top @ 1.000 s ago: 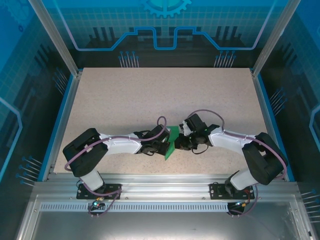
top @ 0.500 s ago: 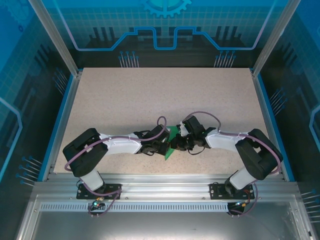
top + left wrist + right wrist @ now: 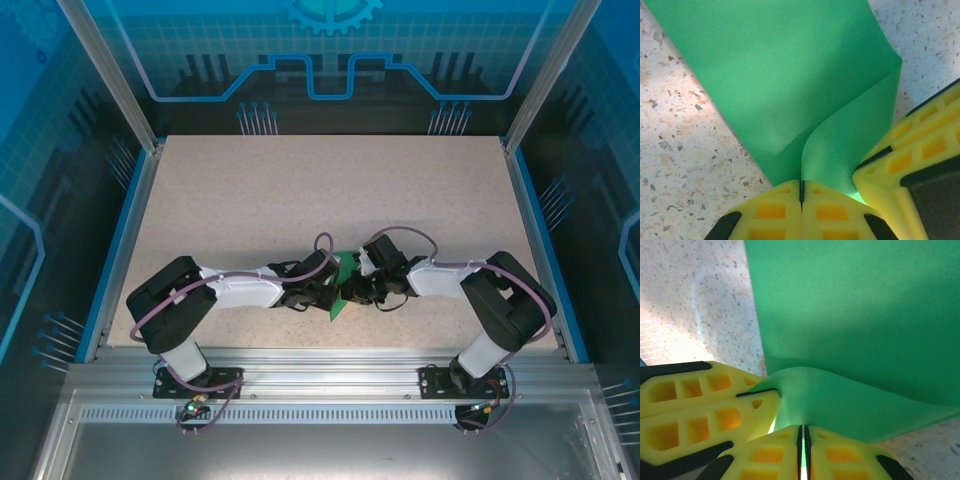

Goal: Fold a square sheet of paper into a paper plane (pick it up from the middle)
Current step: Third fold the triangle at the center of the table.

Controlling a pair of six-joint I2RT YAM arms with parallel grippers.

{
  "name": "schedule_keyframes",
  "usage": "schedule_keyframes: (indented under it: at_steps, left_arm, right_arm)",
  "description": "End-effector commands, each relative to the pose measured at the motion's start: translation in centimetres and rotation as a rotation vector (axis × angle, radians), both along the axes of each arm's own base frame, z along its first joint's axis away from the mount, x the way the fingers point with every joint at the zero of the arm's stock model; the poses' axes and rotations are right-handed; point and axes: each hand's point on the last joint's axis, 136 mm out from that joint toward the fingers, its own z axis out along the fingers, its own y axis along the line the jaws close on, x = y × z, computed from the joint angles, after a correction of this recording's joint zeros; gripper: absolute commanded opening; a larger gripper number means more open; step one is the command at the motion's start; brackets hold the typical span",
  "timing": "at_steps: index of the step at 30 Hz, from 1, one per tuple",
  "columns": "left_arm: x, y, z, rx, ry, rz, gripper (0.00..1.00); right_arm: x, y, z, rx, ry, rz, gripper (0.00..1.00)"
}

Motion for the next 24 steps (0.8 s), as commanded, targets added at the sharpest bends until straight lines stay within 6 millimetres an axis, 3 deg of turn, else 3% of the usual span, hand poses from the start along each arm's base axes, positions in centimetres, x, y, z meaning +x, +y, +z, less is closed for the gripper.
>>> schedule_keyframes:
  at_steps: [1, 7, 18, 24]
  left_arm:
    - [0.0, 0.2, -0.7, 0.019, 0.014, -0.022, 0.03]
    - [0.0, 0.3, -0.8, 0.030, 0.012, -0.021, 0.03]
    - [0.0, 0.3, -0.6, 0.035, 0.014, -0.030, 0.03]
    - [0.0, 0.2, -0.6, 0.030, 0.014, -0.028, 0.03]
  right_arm:
    - [-0.6, -0.6, -1.7, -0.026, 0.022, 0.000, 0.13]
    - [-0.8, -1.1, -2.5, -0.038, 0.027, -0.009, 0.13]
    - [1.8, -1.4, 1.9, 0.096, -0.064, -0.040, 0.15]
    - [2.1, -1.6, 0.7, 0.094, -0.044, -0.046, 0.15]
